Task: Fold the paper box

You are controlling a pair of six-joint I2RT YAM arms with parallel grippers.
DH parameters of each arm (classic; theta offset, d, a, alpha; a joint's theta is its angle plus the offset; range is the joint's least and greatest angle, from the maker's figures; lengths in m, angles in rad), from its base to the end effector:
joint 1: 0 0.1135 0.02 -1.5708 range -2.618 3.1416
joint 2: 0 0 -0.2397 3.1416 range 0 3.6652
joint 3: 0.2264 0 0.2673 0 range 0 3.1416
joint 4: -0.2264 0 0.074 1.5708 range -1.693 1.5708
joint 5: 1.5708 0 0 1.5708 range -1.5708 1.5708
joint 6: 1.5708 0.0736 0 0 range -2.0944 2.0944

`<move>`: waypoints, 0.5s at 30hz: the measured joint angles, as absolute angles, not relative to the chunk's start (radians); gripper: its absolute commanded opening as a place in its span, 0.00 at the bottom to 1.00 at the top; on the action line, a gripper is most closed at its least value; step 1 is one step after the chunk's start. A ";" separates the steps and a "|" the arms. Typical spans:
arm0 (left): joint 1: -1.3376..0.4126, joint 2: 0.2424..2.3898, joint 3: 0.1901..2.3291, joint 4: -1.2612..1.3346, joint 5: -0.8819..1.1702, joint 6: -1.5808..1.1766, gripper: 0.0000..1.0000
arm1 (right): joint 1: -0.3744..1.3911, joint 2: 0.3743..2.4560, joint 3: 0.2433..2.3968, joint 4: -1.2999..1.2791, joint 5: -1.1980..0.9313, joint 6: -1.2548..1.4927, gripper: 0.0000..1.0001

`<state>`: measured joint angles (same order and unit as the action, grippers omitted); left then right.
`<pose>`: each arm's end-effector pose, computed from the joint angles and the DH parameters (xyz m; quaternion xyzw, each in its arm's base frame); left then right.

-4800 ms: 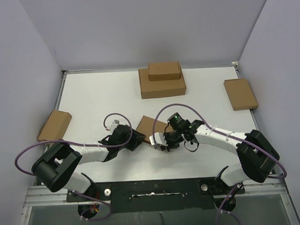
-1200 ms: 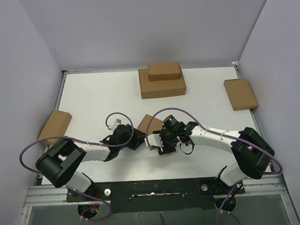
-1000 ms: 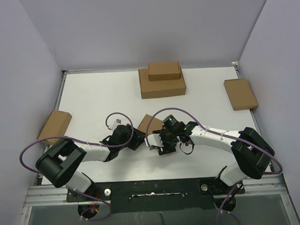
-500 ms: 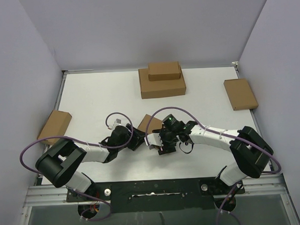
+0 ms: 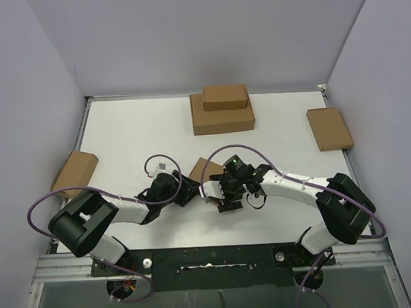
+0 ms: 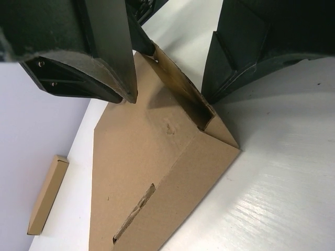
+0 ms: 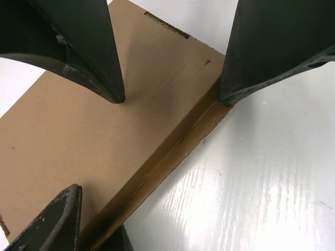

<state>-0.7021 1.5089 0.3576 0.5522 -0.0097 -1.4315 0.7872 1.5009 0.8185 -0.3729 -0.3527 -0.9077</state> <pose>0.2203 -0.1854 0.0561 -0.3175 0.8253 -0.4068 0.2293 0.2035 0.2402 0.1104 -0.7432 0.5966 0.1542 0.2607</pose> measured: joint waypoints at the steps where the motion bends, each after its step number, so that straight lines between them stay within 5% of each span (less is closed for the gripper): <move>1: -0.701 1.509 0.358 0.552 -0.009 -1.431 0.52 | 0.783 1.497 0.818 -0.376 -0.355 -0.908 0.78; 15: -0.698 1.495 0.359 0.530 -0.002 -1.383 0.51 | 0.627 1.301 0.818 -0.532 -0.624 -1.057 0.75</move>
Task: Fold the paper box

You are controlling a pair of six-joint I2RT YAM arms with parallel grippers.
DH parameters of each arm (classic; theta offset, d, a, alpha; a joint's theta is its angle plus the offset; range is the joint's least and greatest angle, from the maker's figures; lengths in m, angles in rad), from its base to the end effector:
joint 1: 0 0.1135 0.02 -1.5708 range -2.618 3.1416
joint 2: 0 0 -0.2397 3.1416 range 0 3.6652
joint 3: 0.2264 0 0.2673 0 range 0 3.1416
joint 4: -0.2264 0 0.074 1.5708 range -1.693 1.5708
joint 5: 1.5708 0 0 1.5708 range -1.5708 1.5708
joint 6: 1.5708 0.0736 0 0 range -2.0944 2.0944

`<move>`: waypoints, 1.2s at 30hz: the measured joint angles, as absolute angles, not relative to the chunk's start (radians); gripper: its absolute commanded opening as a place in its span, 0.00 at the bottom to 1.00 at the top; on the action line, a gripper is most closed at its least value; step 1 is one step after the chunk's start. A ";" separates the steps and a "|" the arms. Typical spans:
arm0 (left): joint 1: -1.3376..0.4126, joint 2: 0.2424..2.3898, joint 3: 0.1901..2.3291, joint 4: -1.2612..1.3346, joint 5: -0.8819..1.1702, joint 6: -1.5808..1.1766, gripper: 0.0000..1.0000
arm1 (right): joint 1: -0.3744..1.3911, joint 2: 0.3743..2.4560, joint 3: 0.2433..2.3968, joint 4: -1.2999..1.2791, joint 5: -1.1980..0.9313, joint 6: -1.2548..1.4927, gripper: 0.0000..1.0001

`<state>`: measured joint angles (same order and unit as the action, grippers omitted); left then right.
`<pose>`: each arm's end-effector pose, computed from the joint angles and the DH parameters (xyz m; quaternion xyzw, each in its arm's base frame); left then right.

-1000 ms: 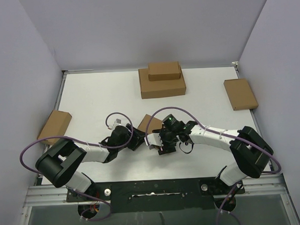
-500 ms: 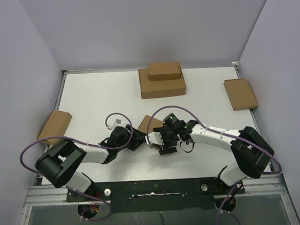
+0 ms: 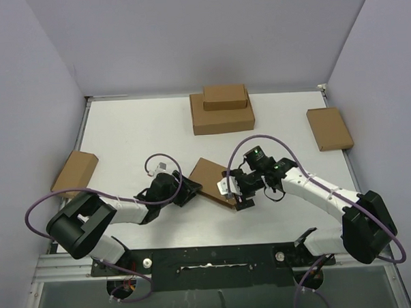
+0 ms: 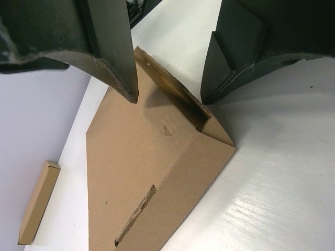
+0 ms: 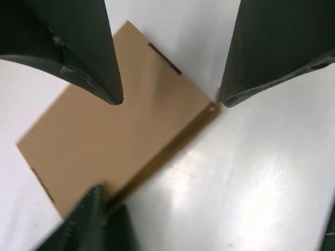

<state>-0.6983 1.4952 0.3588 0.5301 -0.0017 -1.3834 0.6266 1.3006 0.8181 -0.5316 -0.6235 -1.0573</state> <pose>0.2201 -0.1846 0.0574 -0.2979 0.8344 -0.3998 0.2351 0.2059 0.2021 0.1632 -0.7388 0.5466 0.2322 0.3185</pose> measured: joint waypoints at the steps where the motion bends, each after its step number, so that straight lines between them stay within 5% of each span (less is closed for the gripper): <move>1: -0.698 1.491 0.359 0.525 -0.002 -1.378 0.52 | 0.625 1.299 0.818 -0.580 -0.662 -1.111 0.72; 12: -0.699 1.439 0.358 0.461 -0.002 -1.304 0.54 | 0.615 1.295 0.772 -0.779 -0.728 -1.433 0.46; 36: -0.735 1.481 0.405 0.461 0.025 -1.251 0.58 | 0.683 1.403 0.761 -0.730 -0.599 -1.436 0.30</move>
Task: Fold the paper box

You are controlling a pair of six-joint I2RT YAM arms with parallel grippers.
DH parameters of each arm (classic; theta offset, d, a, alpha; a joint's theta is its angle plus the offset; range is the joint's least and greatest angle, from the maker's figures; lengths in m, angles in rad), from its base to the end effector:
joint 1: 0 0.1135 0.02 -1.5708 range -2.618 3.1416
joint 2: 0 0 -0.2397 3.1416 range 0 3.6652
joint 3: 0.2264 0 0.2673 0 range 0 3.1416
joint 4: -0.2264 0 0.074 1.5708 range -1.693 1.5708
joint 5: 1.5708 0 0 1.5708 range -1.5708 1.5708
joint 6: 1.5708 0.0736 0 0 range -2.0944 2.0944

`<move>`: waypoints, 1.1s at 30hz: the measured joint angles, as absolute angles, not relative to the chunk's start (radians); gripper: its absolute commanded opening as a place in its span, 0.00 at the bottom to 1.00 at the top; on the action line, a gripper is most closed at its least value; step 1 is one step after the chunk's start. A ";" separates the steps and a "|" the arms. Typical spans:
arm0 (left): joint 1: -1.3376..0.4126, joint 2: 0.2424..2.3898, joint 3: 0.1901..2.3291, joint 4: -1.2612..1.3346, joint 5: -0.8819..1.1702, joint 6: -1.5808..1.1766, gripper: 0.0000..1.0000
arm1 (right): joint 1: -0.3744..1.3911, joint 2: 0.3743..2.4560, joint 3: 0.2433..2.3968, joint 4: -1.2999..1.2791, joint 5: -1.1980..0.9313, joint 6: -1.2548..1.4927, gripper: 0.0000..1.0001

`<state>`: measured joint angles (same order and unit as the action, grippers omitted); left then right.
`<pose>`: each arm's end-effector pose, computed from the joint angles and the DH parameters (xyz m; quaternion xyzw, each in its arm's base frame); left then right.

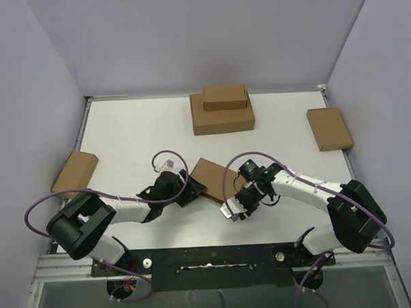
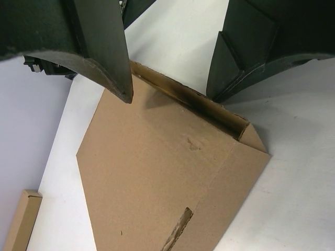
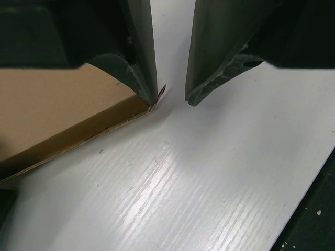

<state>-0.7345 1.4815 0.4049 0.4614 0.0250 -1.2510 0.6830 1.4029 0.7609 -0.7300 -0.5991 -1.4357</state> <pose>0.2181 -0.1994 0.0662 -0.2212 0.8600 -0.3912 0.2419 0.1686 0.1907 0.1098 -0.8434 0.4398 0.2382 0.1961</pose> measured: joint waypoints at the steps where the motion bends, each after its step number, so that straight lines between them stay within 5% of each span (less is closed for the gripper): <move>1: -0.736 1.485 0.407 0.463 0.026 -1.251 0.58 | 0.685 1.403 0.761 -0.726 -0.594 -1.434 0.30; 15: -0.739 1.502 0.416 0.476 0.034 -1.251 0.58 | 0.715 1.402 0.751 -0.680 -0.567 -1.409 0.29; 28: -0.739 1.541 0.417 0.531 0.039 -1.253 0.55 | 0.739 1.433 0.751 -0.624 -0.527 -1.364 0.17; 33: -0.739 1.562 0.421 0.561 0.044 -1.253 0.54 | 0.744 1.437 0.751 -0.607 -0.495 -1.340 0.21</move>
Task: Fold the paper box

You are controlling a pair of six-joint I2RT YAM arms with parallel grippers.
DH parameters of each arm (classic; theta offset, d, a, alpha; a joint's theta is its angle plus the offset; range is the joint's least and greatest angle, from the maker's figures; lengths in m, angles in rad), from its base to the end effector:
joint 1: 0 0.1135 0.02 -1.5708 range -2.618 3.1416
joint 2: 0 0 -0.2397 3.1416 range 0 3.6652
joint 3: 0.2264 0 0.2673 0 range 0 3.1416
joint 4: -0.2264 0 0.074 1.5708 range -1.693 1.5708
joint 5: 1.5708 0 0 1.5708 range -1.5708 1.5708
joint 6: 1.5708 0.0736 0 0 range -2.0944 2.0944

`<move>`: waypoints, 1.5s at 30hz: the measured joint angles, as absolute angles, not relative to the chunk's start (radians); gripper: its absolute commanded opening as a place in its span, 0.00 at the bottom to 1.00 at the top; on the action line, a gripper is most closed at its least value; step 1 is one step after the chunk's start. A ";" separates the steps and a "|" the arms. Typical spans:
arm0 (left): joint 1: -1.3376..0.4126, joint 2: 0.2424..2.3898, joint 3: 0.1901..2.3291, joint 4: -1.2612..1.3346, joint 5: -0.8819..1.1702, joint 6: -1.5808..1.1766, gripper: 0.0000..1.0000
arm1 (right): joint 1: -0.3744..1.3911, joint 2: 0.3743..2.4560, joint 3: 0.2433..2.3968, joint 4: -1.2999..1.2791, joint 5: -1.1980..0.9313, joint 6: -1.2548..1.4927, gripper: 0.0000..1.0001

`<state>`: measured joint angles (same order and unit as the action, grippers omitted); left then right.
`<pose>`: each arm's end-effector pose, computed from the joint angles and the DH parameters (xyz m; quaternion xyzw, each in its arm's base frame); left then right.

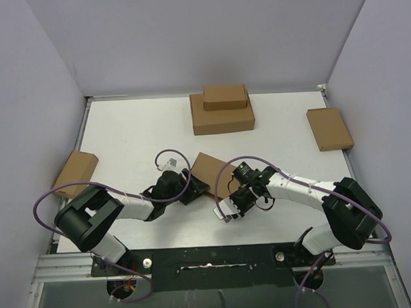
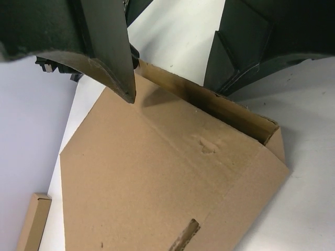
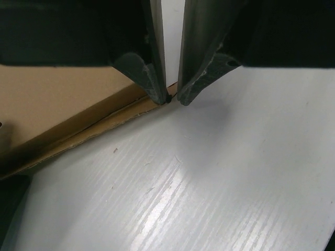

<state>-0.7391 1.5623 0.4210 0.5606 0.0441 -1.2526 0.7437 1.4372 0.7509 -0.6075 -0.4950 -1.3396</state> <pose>0.2227 -0.2074 0.0604 -0.2133 0.8536 -0.4091 0.2420 0.1718 0.2055 0.0989 -0.8460 0.4555 0.1926 0.1992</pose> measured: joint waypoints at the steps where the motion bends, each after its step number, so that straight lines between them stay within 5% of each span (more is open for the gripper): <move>1: -0.739 1.565 0.421 0.564 0.045 -1.253 0.54 | 0.744 1.437 0.751 -0.604 -0.490 -1.334 0.25; 5: -0.739 1.568 0.421 0.570 0.047 -1.253 0.54 | 0.747 1.437 0.751 -0.593 -0.472 -1.315 0.36; 12: -0.739 1.568 0.422 0.570 0.047 -1.253 0.54 | 0.747 1.423 0.747 -0.567 -0.452 -1.300 0.36; 36: -0.739 1.568 0.422 0.570 0.047 -1.252 0.54 | 0.751 1.431 0.746 -0.494 -0.369 -1.240 0.01; 45: -0.739 1.557 0.422 0.555 0.050 -1.233 0.55 | 0.754 1.438 0.747 -0.495 -0.370 -1.231 0.00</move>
